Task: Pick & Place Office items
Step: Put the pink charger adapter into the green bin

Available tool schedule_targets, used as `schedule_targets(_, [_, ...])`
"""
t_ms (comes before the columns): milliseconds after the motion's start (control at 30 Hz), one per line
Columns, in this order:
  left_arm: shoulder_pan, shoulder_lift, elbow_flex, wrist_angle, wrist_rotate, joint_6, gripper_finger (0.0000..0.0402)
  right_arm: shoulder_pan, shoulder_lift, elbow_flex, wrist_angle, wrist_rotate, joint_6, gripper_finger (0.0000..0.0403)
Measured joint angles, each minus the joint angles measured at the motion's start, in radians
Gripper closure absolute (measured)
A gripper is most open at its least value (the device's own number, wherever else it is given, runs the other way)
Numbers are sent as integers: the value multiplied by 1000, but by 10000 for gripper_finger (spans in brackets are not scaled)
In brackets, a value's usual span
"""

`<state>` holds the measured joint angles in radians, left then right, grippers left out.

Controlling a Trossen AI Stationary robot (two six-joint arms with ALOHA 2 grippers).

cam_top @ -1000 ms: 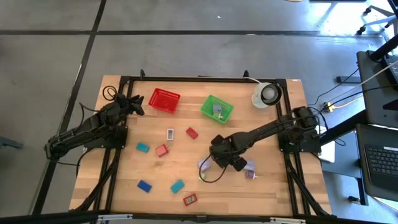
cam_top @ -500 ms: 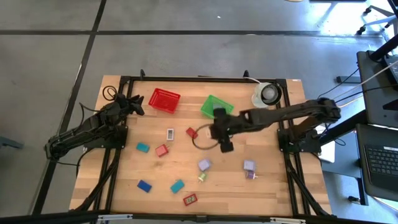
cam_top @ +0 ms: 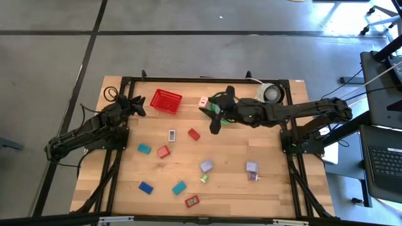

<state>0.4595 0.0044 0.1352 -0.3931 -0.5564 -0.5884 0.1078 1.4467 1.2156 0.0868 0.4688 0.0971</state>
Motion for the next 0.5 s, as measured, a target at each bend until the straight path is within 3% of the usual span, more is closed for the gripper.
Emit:
schedule_targets(200, [0,0,0,0,0,0,260,0,0,0,122,-14,0,208])
schedule_targets(500, [0,0,0,0,0,0,260,-39,0,0,143,-18,41,207])
